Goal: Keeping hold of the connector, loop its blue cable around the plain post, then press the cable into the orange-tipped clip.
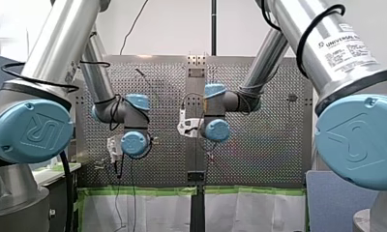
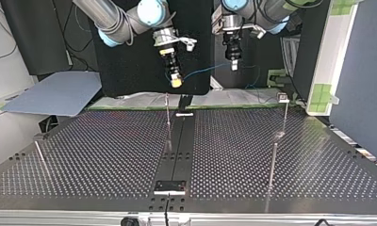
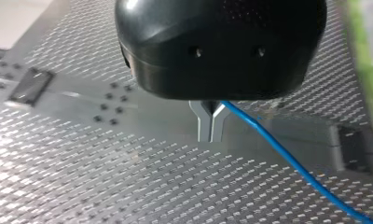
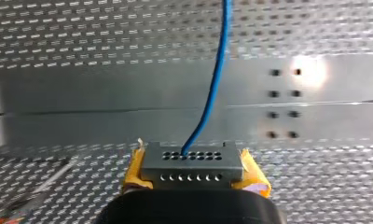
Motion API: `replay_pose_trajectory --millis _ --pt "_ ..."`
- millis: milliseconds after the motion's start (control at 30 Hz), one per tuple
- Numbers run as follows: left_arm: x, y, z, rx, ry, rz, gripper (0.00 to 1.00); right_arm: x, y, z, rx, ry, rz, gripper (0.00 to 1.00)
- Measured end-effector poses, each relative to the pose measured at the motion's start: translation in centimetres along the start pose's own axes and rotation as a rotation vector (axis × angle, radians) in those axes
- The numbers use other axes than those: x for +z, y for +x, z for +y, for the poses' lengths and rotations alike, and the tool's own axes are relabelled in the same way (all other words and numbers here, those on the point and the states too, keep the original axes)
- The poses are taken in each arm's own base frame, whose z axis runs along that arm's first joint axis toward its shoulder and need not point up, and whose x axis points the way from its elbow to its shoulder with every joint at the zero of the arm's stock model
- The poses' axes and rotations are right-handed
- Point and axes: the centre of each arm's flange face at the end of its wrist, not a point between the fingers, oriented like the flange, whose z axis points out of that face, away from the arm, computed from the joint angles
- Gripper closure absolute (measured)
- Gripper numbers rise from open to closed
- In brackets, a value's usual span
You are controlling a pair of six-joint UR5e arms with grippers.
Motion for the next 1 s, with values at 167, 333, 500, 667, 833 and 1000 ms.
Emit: replay_pose_trajectory --millis 167,333,500,667,833,1000 --pt "1.5 -2.5 -1.1 -0.057 -0.019 -0.042 1.00 1.1 3.9 -0.2 0.012 -0.001 0.041 1.00" --pt "3.0 -5.3 -2.0 -0.103 -0.047 -0.088 1.00 1.8 7.4 -0.1 0.019 -0.005 0.075 1.00" --pt "4.3 -8.3 -2.7 -0.133 -0.073 -0.132 1.00 2.2 11.1 0.0 0.025 -0.013 0.108 1.00" --pt "5.5 -11.8 -3.5 -0.151 -0.087 -0.176 1.00 2.2 14.6 -0.2 0.029 -0.002 0.137 1.00" --pt "6.3 -15.1 -3.9 -0.154 -0.113 -0.215 1.00 1.9 18.3 -0.4 0.033 0.008 0.167 1.00" --pt "6.8 -18.7 -4.3 -0.171 -0.146 -0.259 1.00 1.5 23.0 -0.5 0.041 0.011 0.213 1.00"
